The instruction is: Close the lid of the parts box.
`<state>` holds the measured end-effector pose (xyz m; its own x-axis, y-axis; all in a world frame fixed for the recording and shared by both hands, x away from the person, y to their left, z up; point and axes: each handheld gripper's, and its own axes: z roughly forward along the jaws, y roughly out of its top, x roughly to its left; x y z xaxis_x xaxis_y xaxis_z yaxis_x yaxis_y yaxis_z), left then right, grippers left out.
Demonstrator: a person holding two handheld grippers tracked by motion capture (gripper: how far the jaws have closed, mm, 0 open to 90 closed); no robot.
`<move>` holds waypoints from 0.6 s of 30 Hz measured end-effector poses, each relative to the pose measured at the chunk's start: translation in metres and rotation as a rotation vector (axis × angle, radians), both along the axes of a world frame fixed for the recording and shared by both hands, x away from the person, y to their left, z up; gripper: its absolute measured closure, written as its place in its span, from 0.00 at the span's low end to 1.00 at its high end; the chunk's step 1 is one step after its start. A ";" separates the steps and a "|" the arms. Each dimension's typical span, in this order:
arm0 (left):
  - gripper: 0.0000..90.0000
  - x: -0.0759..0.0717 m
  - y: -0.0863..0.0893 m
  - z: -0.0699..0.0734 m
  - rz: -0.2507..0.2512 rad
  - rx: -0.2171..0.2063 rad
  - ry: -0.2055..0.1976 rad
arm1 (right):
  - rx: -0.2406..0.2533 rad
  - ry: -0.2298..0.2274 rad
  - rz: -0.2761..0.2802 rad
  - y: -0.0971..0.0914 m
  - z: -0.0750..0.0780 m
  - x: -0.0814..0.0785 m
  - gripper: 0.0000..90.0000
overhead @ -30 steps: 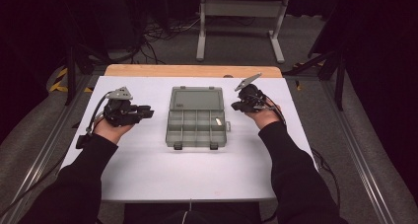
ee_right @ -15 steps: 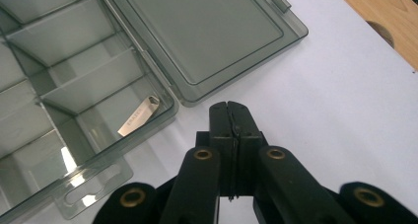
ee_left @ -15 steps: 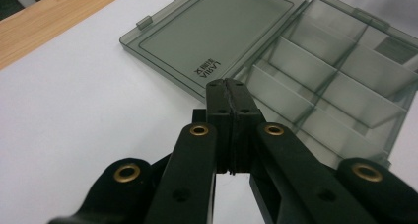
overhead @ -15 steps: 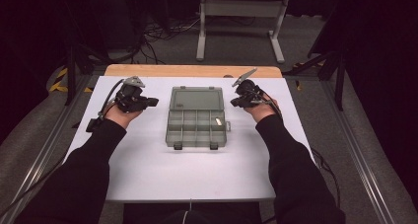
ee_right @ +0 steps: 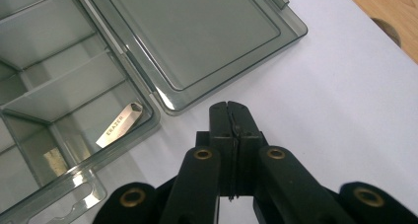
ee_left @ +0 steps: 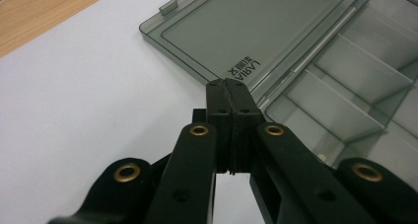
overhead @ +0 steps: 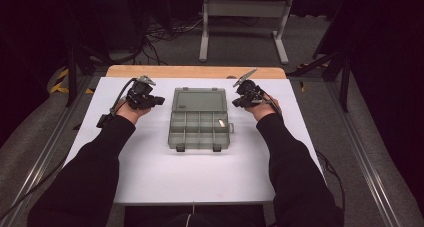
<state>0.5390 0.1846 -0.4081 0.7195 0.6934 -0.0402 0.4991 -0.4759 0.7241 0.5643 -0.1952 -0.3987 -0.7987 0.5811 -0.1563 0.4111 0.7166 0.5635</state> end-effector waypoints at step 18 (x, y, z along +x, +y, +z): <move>1.00 0.022 -0.009 -0.016 0.103 0.016 0.063 | 0.032 0.035 -0.021 -0.004 -0.010 0.012 1.00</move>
